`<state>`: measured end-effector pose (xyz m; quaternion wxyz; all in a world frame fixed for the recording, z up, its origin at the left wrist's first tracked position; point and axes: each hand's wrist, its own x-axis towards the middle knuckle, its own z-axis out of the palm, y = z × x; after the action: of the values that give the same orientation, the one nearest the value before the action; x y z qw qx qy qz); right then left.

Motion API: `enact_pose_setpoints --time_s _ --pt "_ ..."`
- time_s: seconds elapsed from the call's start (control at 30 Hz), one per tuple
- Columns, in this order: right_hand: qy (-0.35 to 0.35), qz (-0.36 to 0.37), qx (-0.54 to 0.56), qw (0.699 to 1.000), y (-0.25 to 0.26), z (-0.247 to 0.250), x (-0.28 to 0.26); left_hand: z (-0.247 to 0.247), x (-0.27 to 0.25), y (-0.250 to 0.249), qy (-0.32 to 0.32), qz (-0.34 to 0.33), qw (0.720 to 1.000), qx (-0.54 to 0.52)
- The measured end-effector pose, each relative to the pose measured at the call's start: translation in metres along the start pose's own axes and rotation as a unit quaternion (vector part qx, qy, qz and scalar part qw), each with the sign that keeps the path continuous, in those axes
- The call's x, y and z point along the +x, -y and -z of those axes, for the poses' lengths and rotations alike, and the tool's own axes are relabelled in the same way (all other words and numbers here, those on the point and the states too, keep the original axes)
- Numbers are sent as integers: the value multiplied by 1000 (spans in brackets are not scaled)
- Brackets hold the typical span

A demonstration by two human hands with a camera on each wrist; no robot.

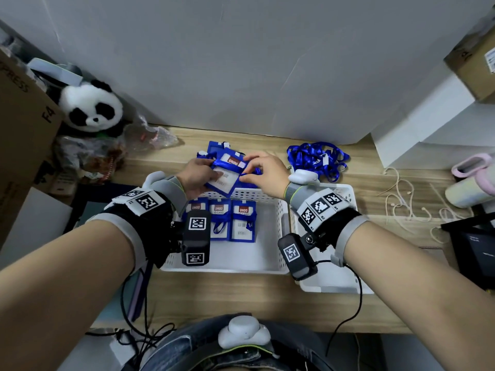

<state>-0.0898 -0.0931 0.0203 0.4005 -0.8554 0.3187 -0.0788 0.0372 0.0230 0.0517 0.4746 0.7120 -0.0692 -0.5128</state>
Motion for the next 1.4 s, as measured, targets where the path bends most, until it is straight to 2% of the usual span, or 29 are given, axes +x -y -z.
enact_pose_setpoints --time_s 0.07,0.13,0.2,0.27,0.37,0.43,0.5,0.6,0.73,1.0,1.17,1.3,1.4 --pt "-11 -8 32 999 -2 2 -5 1 2 4 -18 -12 1000 -11" --pt "34 -34 58 997 -3 3 -11 -3 2 8 -25 -20 999 -7" --pt "75 -112 70 988 -2 4 -13 -8 2 13 -23 -19 1000 2" --pt "66 -206 107 970 -7 3 -10 -12 3 17 -7 -12 1000 6" --pt "49 -266 192 943 -12 3 -8 -18 2 21 10 -2 1000 1" --pt "50 -269 227 935 -15 3 -12 -22 0 24 15 5 1000 1" --pt "40 -254 215 942 -17 4 -16 -23 1 29 21 15 1000 12" --pt "48 -252 194 947 -23 4 -19 -22 3 39 35 25 995 90" --pt "28 -270 206 940 -33 7 -23 -29 11 58 54 72 982 164" --pt "26 -280 220 934 -59 13 -36 -74 33 79 17 121 984 133" --pt "31 -283 226 932 -73 15 -37 -92 42 88 34 117 983 138" --pt "44 -288 232 928 -81 18 -35 -94 45 92 38 97 963 248" --pt "45 -290 236 926 -82 20 -30 -88 46 90 37 113 953 279"
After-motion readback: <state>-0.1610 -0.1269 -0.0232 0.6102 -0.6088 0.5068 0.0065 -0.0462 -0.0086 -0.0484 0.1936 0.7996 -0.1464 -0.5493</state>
